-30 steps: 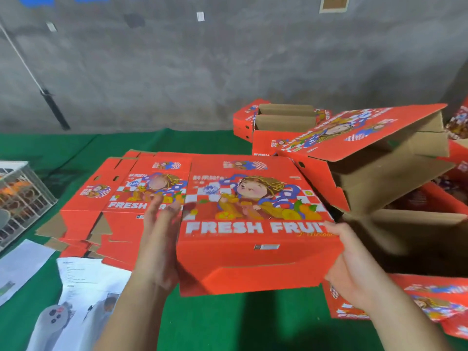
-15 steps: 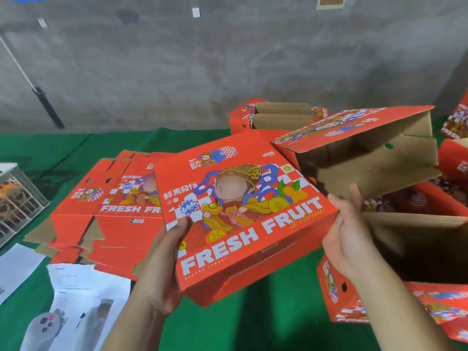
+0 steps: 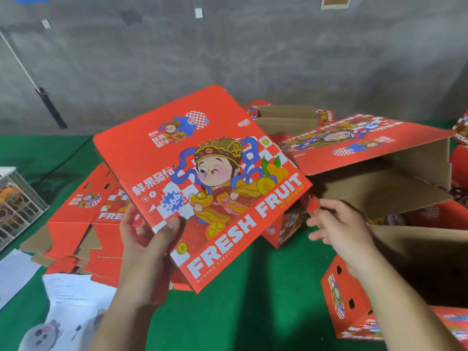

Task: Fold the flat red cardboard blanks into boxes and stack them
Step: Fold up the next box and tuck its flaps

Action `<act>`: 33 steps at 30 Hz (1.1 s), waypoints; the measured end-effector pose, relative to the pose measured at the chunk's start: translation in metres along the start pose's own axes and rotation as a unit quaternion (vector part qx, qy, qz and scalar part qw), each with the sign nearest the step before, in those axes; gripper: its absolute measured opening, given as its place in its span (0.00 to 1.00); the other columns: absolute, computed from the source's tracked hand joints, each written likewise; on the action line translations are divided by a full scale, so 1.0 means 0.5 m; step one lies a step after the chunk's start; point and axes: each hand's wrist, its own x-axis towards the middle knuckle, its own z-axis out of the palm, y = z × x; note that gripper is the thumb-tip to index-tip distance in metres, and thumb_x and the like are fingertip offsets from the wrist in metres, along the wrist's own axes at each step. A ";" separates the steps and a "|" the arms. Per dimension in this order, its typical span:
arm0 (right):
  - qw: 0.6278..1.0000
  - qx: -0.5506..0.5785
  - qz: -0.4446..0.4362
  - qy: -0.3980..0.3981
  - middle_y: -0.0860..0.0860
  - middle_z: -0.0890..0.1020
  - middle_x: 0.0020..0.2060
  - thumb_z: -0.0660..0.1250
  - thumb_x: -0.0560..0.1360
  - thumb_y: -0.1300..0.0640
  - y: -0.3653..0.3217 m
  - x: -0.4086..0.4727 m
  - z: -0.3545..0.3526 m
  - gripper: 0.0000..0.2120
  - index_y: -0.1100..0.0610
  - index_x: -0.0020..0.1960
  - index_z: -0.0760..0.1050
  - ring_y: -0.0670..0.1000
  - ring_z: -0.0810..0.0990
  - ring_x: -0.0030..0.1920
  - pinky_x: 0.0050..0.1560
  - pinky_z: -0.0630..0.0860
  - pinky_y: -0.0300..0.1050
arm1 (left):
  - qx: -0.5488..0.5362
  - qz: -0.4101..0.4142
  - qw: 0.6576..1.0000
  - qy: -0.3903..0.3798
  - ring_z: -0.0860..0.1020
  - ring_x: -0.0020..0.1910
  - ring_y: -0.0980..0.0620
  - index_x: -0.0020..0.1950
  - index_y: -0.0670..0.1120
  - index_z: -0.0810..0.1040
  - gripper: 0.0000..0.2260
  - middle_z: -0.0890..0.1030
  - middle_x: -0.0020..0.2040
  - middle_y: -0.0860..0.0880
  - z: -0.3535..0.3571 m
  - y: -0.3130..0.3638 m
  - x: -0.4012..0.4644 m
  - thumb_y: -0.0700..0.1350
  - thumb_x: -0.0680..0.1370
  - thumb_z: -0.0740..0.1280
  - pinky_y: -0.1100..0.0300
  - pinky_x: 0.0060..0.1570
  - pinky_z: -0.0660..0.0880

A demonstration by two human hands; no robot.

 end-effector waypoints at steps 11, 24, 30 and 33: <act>0.967 0.239 0.087 0.016 0.52 0.83 0.58 0.65 0.62 0.19 -0.122 0.059 -0.078 0.47 0.41 0.74 0.66 0.57 0.85 0.53 0.46 0.80 0.53 | 0.104 0.011 0.993 -0.058 0.77 0.70 0.50 0.77 0.67 0.63 0.51 0.71 0.76 0.50 0.074 -0.064 -0.026 0.52 0.60 0.85 0.40 0.67 0.76; 0.930 0.356 -0.083 -0.040 0.54 0.85 0.56 0.60 0.82 0.69 -0.228 0.137 -0.016 0.22 0.55 0.74 0.68 0.55 0.87 0.51 0.43 0.83 0.53 | 0.044 0.072 0.996 0.000 0.83 0.62 0.55 0.81 0.57 0.61 0.47 0.82 0.66 0.59 0.129 0.026 -0.021 0.42 0.66 0.79 0.58 0.53 0.83; 0.904 0.391 -0.152 -0.083 0.53 0.83 0.62 0.62 0.83 0.66 -0.307 0.225 -0.031 0.18 0.51 0.70 0.69 0.55 0.85 0.58 0.54 0.84 0.56 | 0.017 0.075 0.997 0.003 0.82 0.65 0.46 0.79 0.61 0.62 0.47 0.80 0.69 0.53 0.162 0.048 0.000 0.40 0.67 0.81 0.38 0.63 0.78; 0.916 0.397 -0.052 0.012 0.56 0.77 0.67 0.71 0.80 0.59 -0.294 0.285 -0.003 0.32 0.51 0.78 0.58 0.55 0.83 0.60 0.56 0.83 0.48 | 0.041 0.068 0.997 0.005 0.81 0.66 0.49 0.79 0.60 0.63 0.49 0.78 0.71 0.53 0.187 0.033 0.013 0.43 0.65 0.84 0.39 0.65 0.77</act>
